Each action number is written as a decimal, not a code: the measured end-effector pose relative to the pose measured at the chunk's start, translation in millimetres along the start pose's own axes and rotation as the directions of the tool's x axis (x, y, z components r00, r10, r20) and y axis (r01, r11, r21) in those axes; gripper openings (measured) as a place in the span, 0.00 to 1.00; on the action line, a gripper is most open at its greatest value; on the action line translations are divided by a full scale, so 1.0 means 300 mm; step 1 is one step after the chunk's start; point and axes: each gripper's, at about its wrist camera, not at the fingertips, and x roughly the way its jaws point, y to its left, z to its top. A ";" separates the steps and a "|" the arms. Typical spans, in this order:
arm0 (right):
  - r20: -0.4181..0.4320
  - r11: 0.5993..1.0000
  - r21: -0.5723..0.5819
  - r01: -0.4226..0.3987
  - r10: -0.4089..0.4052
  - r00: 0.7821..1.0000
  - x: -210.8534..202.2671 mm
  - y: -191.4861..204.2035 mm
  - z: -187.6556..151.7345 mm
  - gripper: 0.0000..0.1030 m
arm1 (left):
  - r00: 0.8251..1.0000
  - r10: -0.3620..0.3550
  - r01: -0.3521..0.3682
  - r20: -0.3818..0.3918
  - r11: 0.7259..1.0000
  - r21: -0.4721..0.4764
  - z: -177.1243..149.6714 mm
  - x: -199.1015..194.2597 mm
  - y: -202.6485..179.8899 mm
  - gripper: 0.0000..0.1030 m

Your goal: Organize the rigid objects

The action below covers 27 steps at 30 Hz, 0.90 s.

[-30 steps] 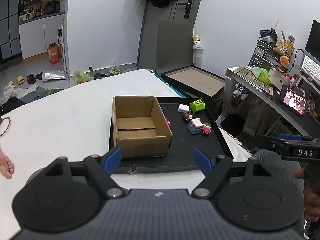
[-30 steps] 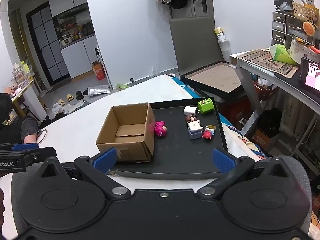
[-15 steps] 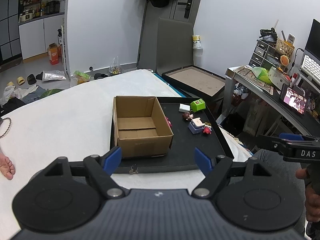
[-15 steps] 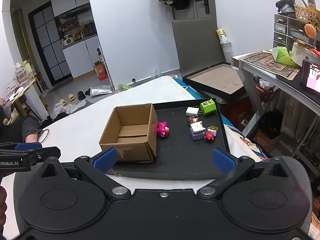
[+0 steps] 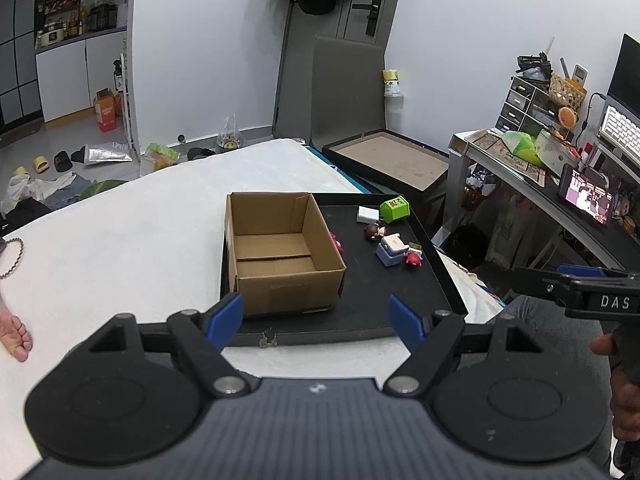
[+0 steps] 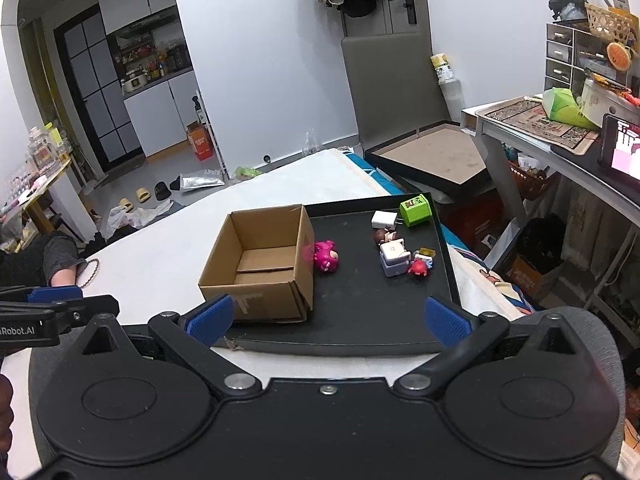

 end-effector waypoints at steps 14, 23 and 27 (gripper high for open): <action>0.004 1.000 -0.012 0.009 -0.009 1.000 -0.005 0.006 0.001 1.00 | 1.000 -0.001 0.001 0.000 1.000 -0.004 -0.004 -0.008 0.007 0.77; 0.006 1.000 -0.010 0.012 -0.012 1.000 -0.007 0.006 0.001 1.00 | 1.000 -0.003 0.003 0.001 1.000 -0.004 -0.002 -0.009 0.007 0.77; 0.004 1.000 -0.009 0.015 -0.015 1.000 -0.006 0.004 0.002 1.00 | 1.000 -0.002 0.002 -0.001 1.000 -0.003 0.001 -0.008 0.004 0.77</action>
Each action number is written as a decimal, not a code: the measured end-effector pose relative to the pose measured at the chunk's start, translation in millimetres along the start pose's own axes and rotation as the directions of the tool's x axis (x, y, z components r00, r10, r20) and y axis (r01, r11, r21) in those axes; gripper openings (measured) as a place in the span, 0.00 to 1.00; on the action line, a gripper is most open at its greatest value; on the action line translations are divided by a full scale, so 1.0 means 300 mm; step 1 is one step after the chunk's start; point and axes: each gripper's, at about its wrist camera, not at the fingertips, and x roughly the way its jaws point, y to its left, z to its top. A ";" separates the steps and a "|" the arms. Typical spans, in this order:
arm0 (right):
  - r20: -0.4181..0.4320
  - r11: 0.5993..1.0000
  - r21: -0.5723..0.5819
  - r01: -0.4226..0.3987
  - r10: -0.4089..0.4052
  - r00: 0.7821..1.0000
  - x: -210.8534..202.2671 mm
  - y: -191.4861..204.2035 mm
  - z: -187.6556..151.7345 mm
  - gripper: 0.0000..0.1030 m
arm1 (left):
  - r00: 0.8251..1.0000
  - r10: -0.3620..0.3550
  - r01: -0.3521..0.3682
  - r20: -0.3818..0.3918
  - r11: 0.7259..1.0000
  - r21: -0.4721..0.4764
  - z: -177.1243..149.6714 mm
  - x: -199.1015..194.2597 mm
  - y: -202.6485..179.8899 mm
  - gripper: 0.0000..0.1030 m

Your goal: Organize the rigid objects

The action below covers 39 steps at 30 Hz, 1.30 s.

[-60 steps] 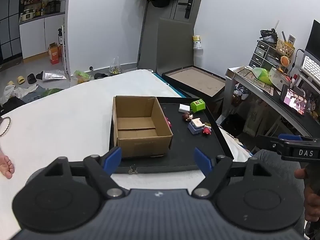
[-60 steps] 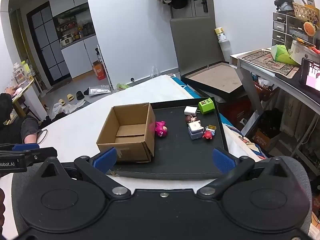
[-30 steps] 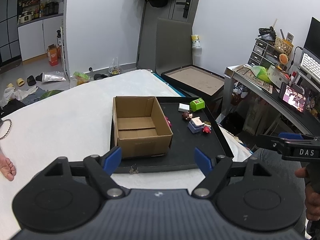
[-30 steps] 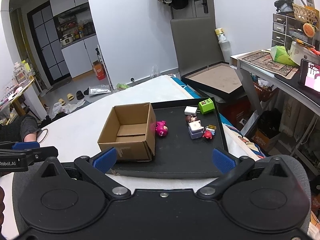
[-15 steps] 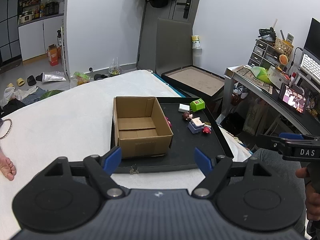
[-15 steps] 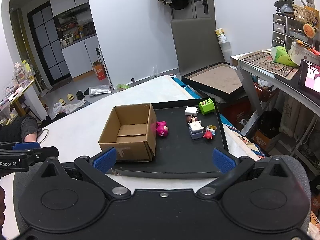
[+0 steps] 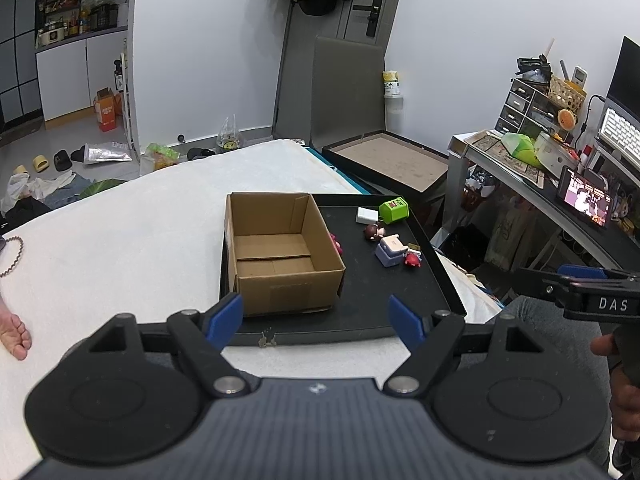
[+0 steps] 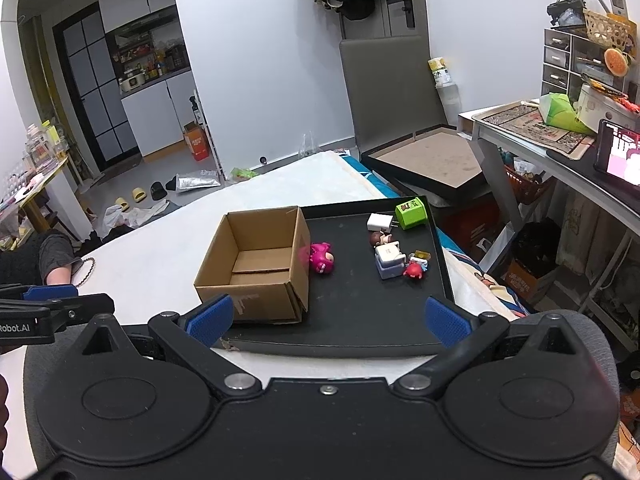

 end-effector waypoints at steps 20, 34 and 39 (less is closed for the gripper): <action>-0.010 1.000 0.006 -0.004 0.004 1.000 0.028 -0.015 -0.009 1.00 | 1.000 -0.008 0.008 -0.010 1.000 0.001 0.005 0.026 -0.003 0.77; -0.040 0.999 0.042 0.016 -0.015 0.999 0.121 -0.087 0.098 1.00 | 0.998 0.019 -0.021 -0.052 0.999 -0.033 0.125 0.154 0.051 0.77; -0.056 0.997 0.060 0.038 -0.034 0.998 0.154 -0.137 0.128 1.00 | 0.995 0.043 -0.048 -0.086 0.997 -0.054 0.153 0.218 0.076 0.77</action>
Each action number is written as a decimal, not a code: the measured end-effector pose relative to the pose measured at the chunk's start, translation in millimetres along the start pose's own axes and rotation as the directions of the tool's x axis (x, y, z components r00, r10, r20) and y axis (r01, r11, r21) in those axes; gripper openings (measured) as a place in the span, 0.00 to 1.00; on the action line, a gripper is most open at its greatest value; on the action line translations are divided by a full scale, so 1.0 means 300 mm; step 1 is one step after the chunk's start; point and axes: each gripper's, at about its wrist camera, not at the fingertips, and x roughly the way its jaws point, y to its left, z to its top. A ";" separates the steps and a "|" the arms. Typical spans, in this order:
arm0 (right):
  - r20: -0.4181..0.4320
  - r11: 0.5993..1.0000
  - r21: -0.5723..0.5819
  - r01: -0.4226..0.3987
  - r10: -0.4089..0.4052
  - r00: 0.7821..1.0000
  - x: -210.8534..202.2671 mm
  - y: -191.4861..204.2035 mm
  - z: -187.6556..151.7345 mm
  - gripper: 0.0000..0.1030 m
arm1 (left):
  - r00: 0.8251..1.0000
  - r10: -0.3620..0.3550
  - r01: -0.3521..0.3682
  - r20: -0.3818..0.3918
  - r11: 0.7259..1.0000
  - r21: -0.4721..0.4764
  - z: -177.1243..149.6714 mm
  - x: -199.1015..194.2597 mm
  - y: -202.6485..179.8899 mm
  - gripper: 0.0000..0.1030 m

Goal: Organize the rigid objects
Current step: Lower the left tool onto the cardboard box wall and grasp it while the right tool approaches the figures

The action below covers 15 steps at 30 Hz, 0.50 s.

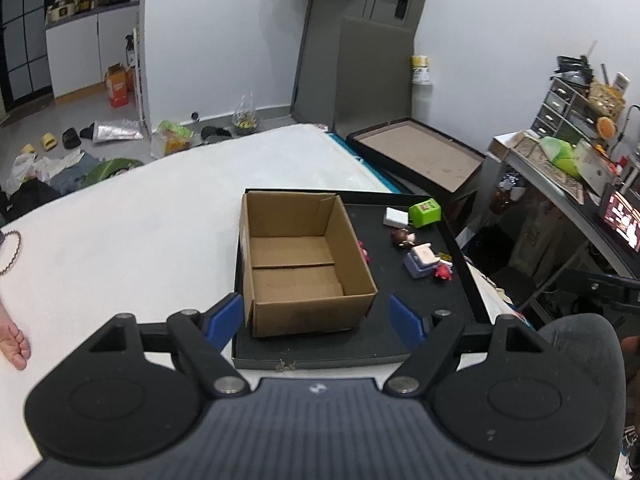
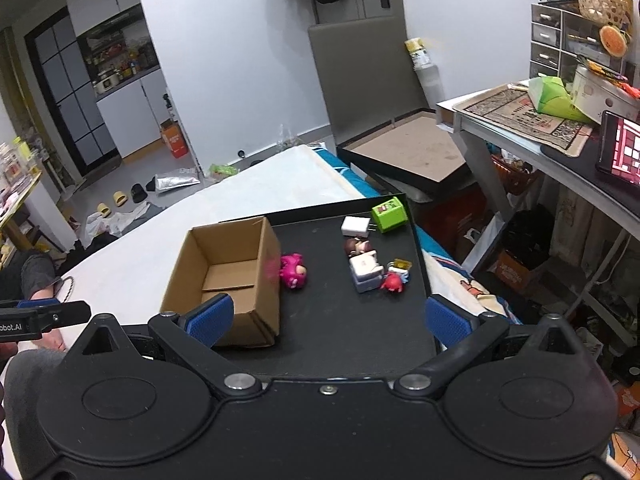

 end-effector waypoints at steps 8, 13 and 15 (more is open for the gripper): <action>-0.048 1.000 0.019 0.024 -0.023 0.999 0.075 -0.064 0.031 1.00 | 0.998 0.024 -0.027 -0.056 0.999 -0.037 0.030 0.102 0.035 0.77; -0.081 0.998 0.044 0.041 -0.038 0.996 0.117 -0.107 0.058 1.00 | 0.994 0.044 -0.049 -0.103 0.998 -0.044 0.050 0.189 0.043 0.77; -0.093 0.998 0.041 0.042 -0.038 0.995 0.135 -0.119 0.062 1.00 | 0.991 0.055 -0.060 -0.119 0.997 -0.045 0.056 0.223 0.045 0.77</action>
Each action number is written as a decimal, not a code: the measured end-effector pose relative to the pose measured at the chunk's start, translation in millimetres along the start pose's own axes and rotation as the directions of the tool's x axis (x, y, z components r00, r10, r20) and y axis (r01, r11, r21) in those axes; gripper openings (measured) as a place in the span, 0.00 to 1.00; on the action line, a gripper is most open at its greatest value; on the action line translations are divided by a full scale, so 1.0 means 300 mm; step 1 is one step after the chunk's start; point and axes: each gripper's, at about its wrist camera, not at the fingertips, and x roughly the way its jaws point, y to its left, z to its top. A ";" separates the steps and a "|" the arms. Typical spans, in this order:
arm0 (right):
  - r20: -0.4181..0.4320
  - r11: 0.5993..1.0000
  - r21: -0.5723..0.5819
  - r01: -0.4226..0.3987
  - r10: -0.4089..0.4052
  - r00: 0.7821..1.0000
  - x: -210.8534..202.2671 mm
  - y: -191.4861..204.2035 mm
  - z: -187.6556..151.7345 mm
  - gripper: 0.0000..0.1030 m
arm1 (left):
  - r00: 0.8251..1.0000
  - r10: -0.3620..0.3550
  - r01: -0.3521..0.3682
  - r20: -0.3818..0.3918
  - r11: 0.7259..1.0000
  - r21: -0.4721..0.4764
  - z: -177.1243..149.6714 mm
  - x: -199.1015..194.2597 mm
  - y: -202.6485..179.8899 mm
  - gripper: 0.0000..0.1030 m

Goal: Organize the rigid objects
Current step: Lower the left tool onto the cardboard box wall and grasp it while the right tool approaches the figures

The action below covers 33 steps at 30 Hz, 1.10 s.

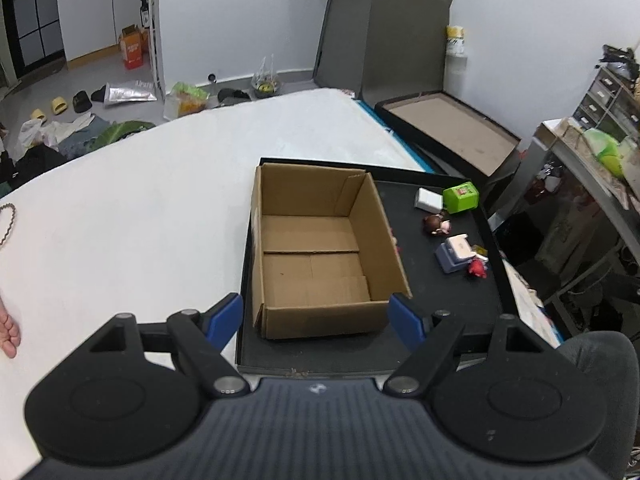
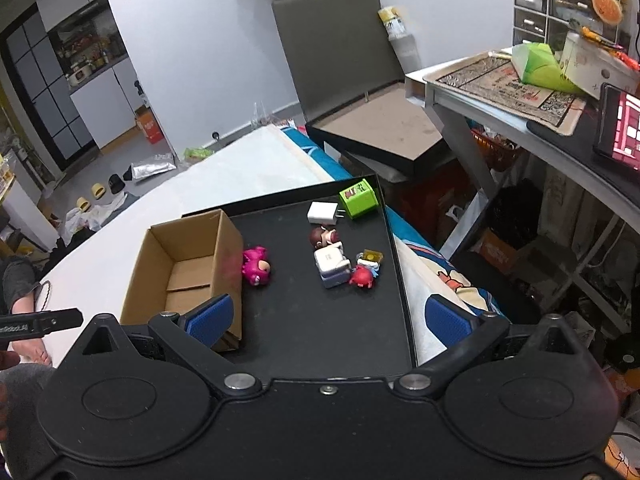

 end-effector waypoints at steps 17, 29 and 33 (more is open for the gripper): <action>-0.119 1.000 -0.015 0.010 -0.012 0.993 0.178 -0.026 0.087 1.00 | 0.992 0.052 -0.062 -0.117 0.995 -0.078 0.074 0.224 0.056 0.76; -0.178 0.998 0.061 0.021 -0.010 0.984 0.341 -0.057 0.085 0.90 | 0.980 0.013 -0.034 -0.197 0.994 -0.104 0.102 0.369 0.102 0.70; -0.221 0.995 0.095 0.017 0.005 0.975 0.408 -0.070 0.069 0.75 | 0.973 -0.006 -0.030 -0.232 0.989 -0.148 0.104 0.407 0.127 0.60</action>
